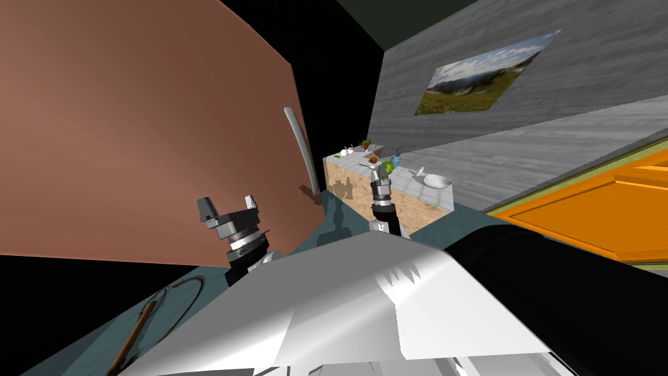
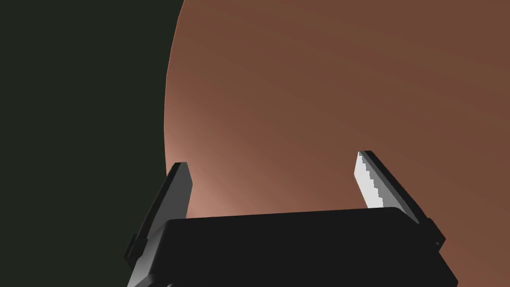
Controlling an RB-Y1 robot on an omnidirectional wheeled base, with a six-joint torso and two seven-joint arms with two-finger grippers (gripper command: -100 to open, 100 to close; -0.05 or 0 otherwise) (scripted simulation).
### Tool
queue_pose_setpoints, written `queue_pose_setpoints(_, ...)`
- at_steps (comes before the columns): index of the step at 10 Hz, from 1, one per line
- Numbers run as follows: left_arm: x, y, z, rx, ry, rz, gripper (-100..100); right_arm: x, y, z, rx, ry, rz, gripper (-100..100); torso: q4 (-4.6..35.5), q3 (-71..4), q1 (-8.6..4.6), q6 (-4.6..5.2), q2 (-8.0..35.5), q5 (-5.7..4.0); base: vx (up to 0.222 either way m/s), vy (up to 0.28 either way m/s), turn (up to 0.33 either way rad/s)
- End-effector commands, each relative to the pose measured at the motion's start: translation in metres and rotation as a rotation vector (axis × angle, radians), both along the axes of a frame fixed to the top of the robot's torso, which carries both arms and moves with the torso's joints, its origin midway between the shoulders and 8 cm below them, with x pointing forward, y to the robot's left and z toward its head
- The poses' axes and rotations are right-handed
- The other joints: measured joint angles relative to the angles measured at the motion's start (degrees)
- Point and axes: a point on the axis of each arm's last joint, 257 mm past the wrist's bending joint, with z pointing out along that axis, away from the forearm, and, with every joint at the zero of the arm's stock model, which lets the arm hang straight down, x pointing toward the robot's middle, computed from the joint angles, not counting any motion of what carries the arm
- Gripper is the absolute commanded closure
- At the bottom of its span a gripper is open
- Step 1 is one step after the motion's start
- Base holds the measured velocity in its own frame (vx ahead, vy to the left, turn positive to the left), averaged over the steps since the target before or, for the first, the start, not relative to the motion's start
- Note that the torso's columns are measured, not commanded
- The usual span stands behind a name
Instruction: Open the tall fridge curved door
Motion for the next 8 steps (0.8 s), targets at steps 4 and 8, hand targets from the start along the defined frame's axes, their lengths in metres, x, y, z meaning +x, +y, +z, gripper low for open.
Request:
queue_pose_setpoints(4,0.0000,0.0000,0.0001,0.000,0.000,0.000,0,0.0000,0.0000,0.0001,0.000,0.000,0.000,0,14.2,-28.5,0.00,0.00,14.2,0.00,0.000,0.000,0.000)
queue_pose_setpoints(8,-0.0001,0.0000,0.0001,0.000,0.000,0.000,0,-0.0001,0.0000,0.0002,0.000,0.000,0.000,0,31.1,-62.3,0.00,0.00,31.2,0.00,0.000,0.000,0.000)
